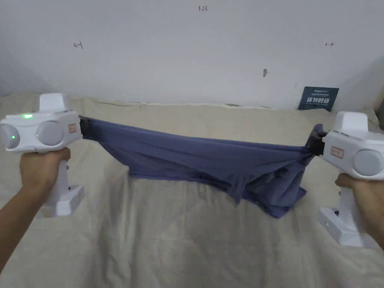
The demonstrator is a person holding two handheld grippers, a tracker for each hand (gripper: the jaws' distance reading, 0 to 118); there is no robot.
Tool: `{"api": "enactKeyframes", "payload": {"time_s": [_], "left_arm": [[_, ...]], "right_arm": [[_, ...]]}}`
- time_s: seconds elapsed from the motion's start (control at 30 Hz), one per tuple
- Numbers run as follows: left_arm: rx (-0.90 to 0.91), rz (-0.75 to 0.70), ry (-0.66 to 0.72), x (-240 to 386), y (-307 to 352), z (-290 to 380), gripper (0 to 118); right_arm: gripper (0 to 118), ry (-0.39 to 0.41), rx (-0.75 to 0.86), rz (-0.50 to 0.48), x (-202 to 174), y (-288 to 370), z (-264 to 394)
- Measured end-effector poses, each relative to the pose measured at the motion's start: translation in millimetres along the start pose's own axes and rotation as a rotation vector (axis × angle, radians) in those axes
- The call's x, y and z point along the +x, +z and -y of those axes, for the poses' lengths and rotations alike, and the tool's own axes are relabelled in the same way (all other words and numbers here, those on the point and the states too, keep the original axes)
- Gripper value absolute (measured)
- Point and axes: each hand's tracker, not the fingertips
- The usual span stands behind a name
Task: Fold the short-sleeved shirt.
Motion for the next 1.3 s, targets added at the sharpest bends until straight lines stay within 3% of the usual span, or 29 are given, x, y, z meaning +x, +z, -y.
{"api": "enactKeyframes", "payload": {"time_s": [0.4,0.6,0.83,1.03,1.07,1.1,1.2,1.23,1.3], "left_arm": [[-0.258,0.030,-0.002,-54.0,124.6,202.1,4],[-0.362,0.007,0.014,-78.4,170.0,275.0,4],[-0.533,-0.042,0.011,-83.0,188.8,324.2,4],[-0.571,-0.069,-0.012,-71.9,183.6,322.7,5],[-0.578,-0.068,-0.017,-79.7,175.9,318.8,10],[-0.574,-0.064,-0.019,-79.7,176.7,314.2,25],[-0.503,-0.023,-0.003,-72.8,184.0,291.1,96],[-0.460,-0.003,0.008,-71.6,187.0,283.4,109],[-0.353,0.033,0.022,-58.1,197.5,256.3,112]], "right_arm": [[12,-0.125,-0.174,0.000,9.6,122.0,175.4],[12,-0.113,-0.261,0.020,9.5,174.1,253.3],[12,-0.105,-0.452,0.058,15.5,178.6,330.4],[13,-0.198,-0.473,0.080,20.3,177.6,346.8],[13,-0.194,-0.475,0.078,20.2,177.2,340.3],[22,-0.192,-0.472,0.074,19.6,178.1,333.3],[60,-0.181,-0.385,0.052,13.4,188.6,302.7],[73,-0.174,-0.345,0.046,11.8,192.0,289.9],[93,-0.141,-0.252,0.056,8.7,194.2,264.9]]}}
